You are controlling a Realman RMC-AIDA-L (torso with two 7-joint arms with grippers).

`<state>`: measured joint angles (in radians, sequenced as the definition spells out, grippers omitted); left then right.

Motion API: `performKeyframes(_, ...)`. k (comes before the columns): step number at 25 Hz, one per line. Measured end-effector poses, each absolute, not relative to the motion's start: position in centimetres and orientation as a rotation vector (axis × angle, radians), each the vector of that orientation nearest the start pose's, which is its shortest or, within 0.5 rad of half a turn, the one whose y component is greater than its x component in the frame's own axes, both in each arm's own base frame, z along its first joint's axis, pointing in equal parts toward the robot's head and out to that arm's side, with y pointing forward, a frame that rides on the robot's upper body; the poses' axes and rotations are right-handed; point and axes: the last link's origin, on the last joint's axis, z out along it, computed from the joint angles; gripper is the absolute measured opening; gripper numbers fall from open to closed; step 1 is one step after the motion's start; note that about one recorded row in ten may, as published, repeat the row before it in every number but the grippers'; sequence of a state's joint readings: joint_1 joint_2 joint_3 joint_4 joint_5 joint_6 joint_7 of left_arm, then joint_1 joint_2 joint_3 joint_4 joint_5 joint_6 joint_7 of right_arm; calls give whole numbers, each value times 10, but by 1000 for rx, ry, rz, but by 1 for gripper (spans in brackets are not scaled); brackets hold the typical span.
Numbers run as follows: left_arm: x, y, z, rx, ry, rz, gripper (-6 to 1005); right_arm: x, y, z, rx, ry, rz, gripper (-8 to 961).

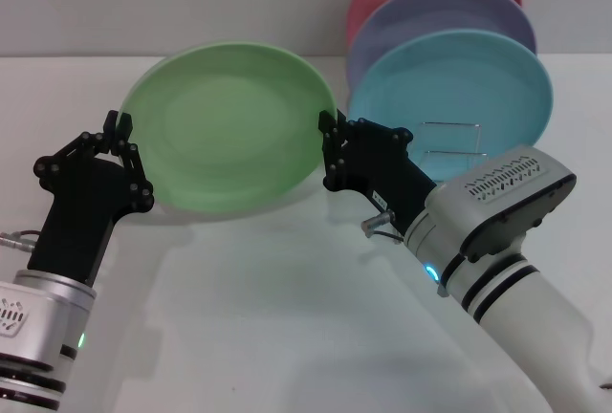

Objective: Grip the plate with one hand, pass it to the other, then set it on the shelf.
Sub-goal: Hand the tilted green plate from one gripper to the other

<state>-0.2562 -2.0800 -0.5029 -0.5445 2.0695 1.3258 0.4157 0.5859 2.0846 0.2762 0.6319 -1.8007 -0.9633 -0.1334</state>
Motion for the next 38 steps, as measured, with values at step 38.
performKeyframes(38, -271, 255, -26, -1452, -195, -821, 171, 186, 324, -121, -1952, 540, 912, 23)
